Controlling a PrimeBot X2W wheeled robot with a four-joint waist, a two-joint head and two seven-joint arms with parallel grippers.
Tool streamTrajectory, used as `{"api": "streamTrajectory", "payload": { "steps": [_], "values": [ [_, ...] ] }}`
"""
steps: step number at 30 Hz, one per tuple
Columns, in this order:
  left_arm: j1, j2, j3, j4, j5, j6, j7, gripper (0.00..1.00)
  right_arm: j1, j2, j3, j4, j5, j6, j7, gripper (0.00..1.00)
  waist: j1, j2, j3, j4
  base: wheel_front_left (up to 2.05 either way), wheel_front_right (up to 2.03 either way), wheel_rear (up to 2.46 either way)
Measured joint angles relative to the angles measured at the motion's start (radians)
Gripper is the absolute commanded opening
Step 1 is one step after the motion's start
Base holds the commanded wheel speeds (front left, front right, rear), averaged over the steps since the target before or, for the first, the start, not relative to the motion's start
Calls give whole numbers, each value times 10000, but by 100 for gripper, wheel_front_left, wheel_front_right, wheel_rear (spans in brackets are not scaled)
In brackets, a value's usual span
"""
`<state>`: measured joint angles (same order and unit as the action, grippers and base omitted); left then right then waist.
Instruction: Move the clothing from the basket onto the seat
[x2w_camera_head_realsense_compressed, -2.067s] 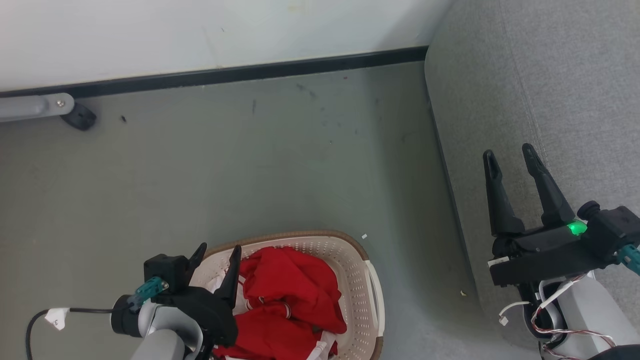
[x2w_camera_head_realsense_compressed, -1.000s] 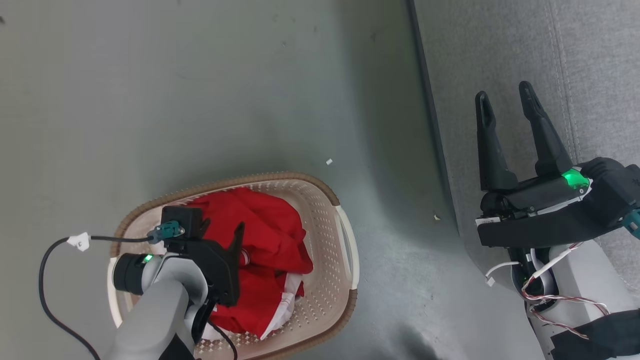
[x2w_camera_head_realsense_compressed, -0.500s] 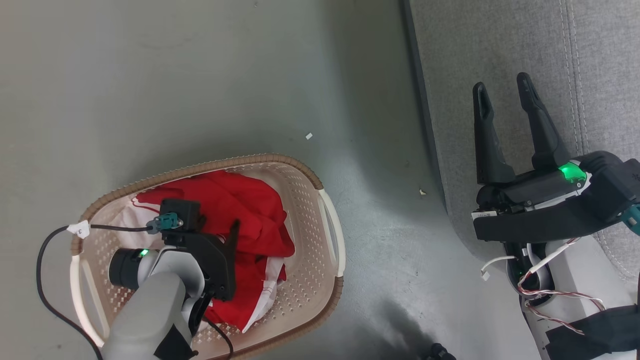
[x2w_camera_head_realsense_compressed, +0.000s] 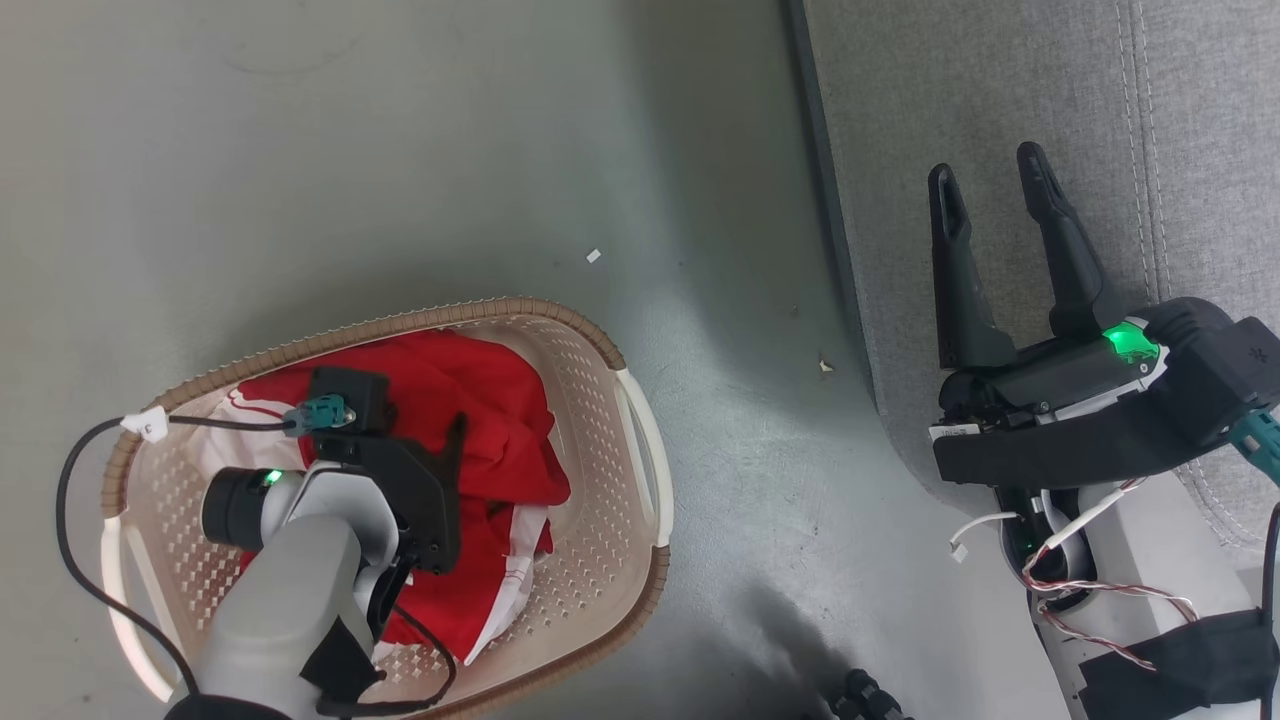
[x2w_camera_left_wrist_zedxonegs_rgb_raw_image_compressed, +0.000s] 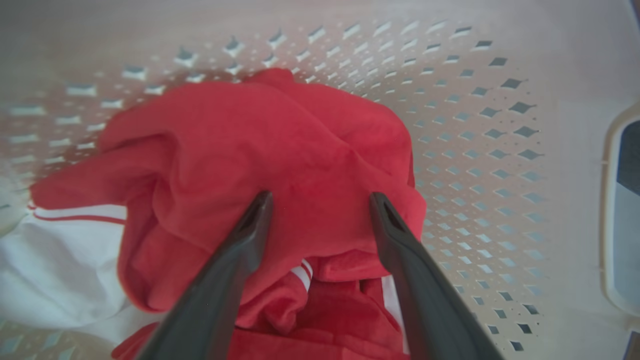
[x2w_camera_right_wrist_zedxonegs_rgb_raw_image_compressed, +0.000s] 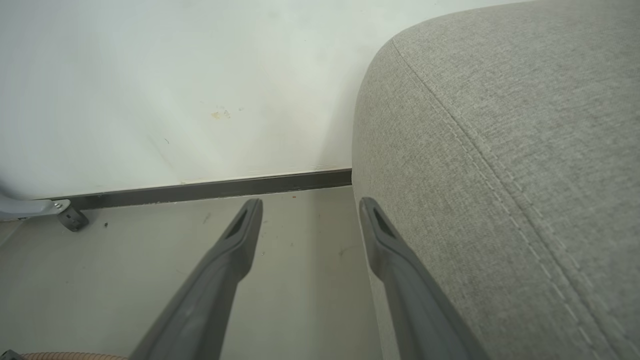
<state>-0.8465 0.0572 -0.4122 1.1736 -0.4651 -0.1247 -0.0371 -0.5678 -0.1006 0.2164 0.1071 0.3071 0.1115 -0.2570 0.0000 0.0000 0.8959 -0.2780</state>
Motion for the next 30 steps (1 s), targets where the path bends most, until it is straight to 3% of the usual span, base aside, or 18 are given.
{"api": "streamTrajectory", "payload": {
  "steps": [9,10,11,12,30],
  "values": [
    [-321,2,-228,481,157,0,105,100,-47,90,90,13,-88,33,0,100,0,0,88,-137,0,0,0],
    [-320,2,-257,487,215,0,105,45,-76,100,86,33,-88,33,0,100,0,0,89,-146,0,0,0],
    [-320,-2,-272,485,221,0,104,9,-111,107,84,44,-88,35,0,100,0,1,86,-151,0,0,0],
    [-321,-2,-291,487,221,0,104,0,-146,117,81,56,-88,35,0,100,0,1,81,-155,0,0,0],
    [104,-33,-543,322,-383,-2,-439,0,-348,163,-201,836,-88,90,0,100,0,0,-972,121,0,0,0]
  ]
}}
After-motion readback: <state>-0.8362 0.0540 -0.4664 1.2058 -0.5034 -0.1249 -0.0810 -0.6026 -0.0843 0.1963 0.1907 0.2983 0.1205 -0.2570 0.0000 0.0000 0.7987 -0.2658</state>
